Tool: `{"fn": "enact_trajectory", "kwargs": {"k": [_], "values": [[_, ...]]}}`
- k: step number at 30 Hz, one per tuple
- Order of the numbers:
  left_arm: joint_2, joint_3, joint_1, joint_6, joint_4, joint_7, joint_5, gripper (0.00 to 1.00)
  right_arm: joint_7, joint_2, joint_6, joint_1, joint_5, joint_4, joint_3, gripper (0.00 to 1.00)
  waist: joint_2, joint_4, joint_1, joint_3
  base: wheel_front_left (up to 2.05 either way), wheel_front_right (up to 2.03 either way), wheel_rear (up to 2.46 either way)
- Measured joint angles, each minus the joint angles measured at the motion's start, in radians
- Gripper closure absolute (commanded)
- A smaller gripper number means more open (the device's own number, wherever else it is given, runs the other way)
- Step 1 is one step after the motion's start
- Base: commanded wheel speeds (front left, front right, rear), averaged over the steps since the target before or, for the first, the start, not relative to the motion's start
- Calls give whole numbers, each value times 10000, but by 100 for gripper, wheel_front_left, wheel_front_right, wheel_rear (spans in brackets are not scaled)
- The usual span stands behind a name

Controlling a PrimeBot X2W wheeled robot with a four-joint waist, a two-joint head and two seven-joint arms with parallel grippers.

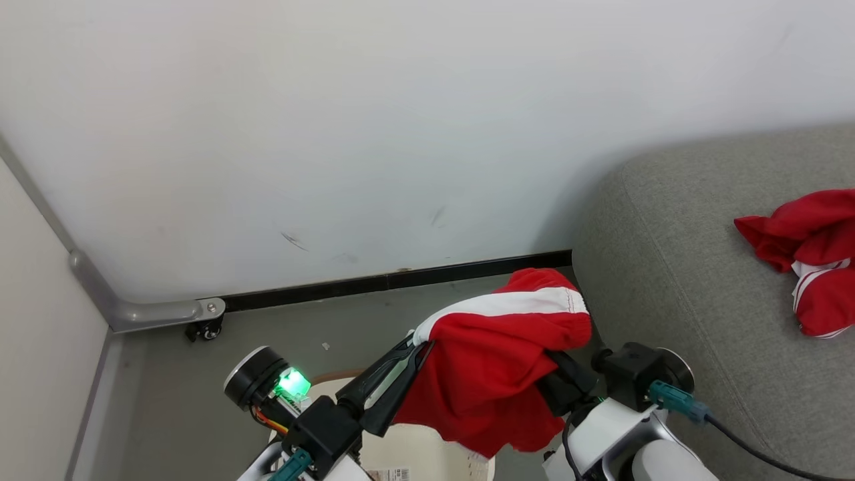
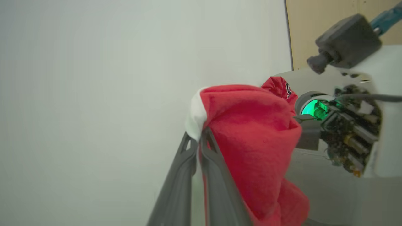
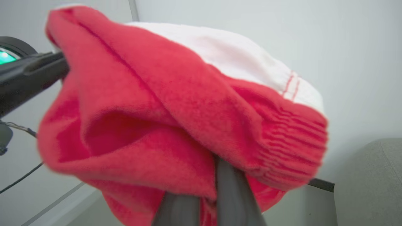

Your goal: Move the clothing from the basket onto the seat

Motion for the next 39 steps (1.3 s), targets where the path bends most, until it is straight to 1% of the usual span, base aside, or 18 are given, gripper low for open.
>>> {"fn": "enact_trajectory", "kwargs": {"k": [4,16,31,33,34,39], "values": [[6,36,3,73,240,0,25,100,0,19,0,-28,376,-188,8,100,0,-44,1,11,0,0,0],[-15,69,6,73,800,0,100,100,0,35,0,-348,1037,-761,259,100,0,-76,0,67,0,0,0],[-58,-203,219,61,1392,0,178,100,0,36,0,-451,1488,-1101,282,100,0,-41,1,70,0,0,0],[-79,-211,219,59,1409,0,178,35,0,36,0,-453,1555,-1114,280,100,0,-39,0,67,0,0,0],[-88,-211,219,59,1411,0,178,0,0,36,0,-453,1555,-1116,278,100,0,-38,0,66,0,0,0],[-88,-209,231,59,1461,0,176,0,0,36,0,-453,1553,-1118,263,100,0,-43,0,60,0,0,0]]}}
